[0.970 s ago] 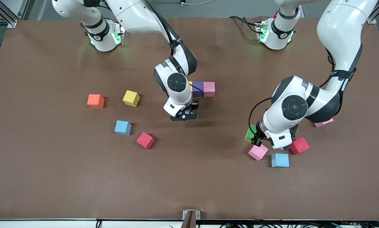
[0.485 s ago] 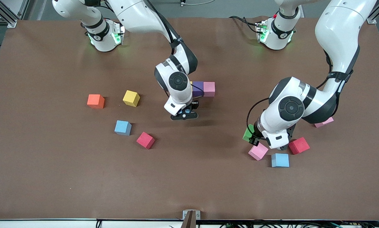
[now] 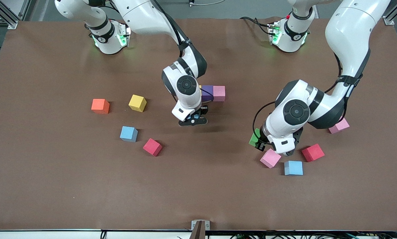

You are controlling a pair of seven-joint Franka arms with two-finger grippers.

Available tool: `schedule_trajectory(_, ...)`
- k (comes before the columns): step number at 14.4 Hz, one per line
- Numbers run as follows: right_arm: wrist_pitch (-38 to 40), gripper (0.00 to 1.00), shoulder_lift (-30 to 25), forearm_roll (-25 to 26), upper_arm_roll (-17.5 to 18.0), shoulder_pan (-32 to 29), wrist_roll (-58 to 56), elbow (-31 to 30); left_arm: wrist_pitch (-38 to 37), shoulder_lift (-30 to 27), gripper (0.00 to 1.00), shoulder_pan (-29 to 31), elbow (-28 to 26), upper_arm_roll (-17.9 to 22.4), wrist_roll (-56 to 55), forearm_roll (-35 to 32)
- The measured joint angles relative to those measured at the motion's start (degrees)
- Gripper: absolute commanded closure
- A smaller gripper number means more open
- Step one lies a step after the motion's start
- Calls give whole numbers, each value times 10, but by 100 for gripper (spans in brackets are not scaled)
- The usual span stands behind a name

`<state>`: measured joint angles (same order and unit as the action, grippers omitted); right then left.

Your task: Arrange 11 blocks into digit 3

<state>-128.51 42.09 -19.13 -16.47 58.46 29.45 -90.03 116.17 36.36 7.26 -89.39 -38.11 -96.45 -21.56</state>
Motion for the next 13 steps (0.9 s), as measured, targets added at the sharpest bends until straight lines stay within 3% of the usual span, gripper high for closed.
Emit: schedule_trajectory(13, 6, 98, 0, 0, 0, 2, 0, -2, -5, 0, 85, -18, 0, -2, -101, 0)
